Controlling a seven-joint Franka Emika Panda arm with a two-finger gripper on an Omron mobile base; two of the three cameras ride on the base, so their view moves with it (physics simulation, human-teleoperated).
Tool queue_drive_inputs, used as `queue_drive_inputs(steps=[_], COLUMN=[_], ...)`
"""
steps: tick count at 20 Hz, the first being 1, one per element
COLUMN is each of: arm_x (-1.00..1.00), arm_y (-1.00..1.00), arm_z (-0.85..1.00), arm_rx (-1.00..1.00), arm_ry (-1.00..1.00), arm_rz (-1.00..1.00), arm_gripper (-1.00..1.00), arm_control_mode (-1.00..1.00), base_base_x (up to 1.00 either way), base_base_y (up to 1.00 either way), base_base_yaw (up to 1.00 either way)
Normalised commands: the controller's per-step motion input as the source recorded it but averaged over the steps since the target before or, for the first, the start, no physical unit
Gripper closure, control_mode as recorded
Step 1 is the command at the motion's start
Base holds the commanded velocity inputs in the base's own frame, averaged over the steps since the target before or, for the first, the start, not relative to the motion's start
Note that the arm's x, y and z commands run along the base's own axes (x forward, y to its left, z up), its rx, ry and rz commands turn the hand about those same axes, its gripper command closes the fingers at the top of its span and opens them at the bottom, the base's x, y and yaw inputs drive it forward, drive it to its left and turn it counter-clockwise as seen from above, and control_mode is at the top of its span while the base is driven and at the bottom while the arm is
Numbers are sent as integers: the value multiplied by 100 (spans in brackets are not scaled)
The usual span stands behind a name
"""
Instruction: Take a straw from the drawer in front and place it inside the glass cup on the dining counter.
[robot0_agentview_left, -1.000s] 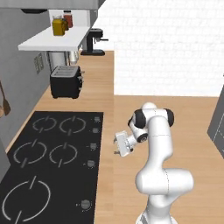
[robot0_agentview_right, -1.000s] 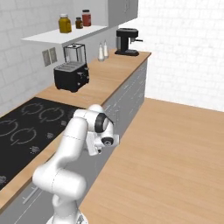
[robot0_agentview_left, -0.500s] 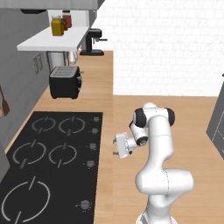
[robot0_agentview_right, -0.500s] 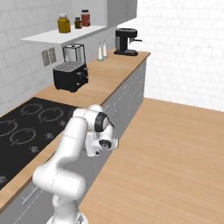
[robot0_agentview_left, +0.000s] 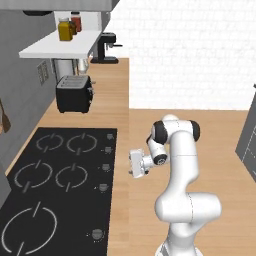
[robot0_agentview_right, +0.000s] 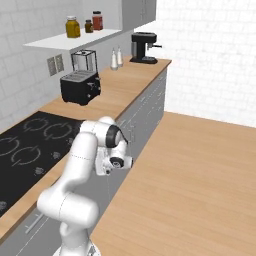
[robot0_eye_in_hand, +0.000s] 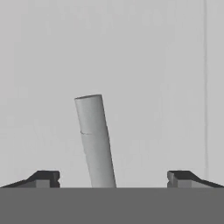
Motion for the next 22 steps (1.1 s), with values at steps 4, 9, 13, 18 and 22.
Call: queue_drive_inputs(steps=[4, 9, 13, 18, 22], arm_x=[33, 30, 10, 0, -6], arm_y=[35, 48, 53, 4, -9], arm_z=[-7, -36, -33, -4, 2], arm_rx=[0, 0, -3, 0, 0], arm_ry=[14, 19, 10, 5, 0], arm_rz=[-2, -5, -4, -3, 0], arm_gripper=[-100, -100, 100, 100, 100], arm_control_mode=[-100, -100, -100, -100, -100], base_base_x=[0, 0, 0, 0, 0], base_base_y=[0, 0, 0, 0, 0], base_base_yaw=[0, 0, 0, 0, 0])
